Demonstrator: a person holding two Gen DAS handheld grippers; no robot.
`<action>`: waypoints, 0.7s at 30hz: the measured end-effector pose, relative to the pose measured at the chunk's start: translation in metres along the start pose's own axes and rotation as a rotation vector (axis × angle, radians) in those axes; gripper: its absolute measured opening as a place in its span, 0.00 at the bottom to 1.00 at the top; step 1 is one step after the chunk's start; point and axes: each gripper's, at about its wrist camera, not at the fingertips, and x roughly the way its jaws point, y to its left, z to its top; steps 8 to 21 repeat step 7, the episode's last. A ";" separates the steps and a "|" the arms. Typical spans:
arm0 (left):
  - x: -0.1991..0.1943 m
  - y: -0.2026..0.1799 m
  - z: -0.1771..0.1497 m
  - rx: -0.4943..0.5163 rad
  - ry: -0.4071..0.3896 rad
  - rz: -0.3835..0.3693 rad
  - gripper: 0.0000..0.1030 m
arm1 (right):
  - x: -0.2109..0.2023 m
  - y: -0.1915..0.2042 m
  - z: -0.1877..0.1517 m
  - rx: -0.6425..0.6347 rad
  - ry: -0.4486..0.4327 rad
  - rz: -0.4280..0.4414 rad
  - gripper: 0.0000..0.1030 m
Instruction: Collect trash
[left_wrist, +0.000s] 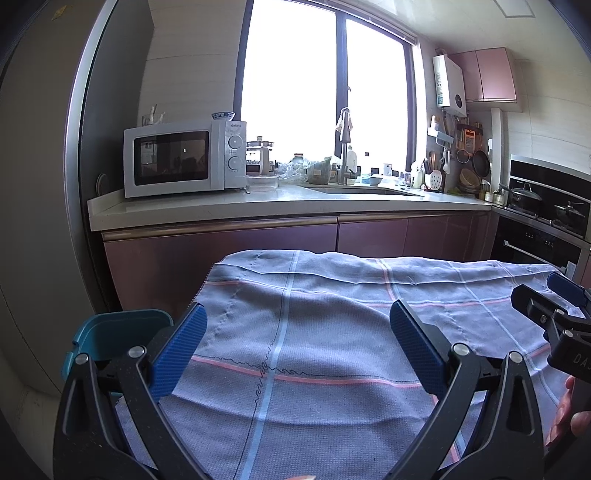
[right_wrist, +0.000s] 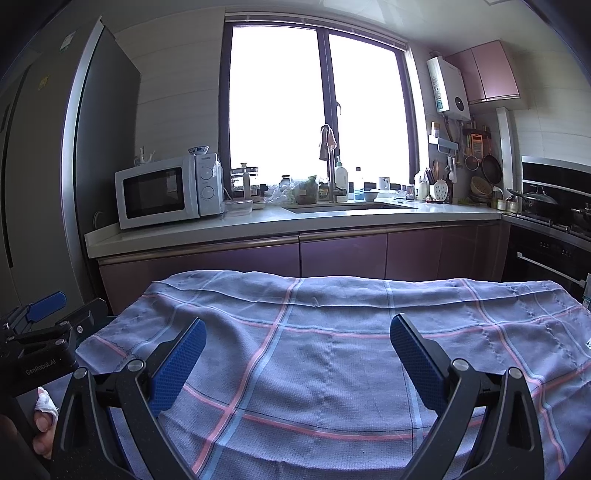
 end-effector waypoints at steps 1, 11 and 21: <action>0.003 0.000 0.001 -0.005 0.014 -0.005 0.95 | 0.002 -0.002 0.000 0.003 0.008 0.001 0.94; 0.037 -0.003 0.007 -0.010 0.100 -0.025 0.95 | 0.034 -0.029 0.002 0.018 0.154 -0.074 0.94; 0.037 -0.003 0.007 -0.010 0.100 -0.025 0.95 | 0.034 -0.029 0.002 0.018 0.154 -0.074 0.94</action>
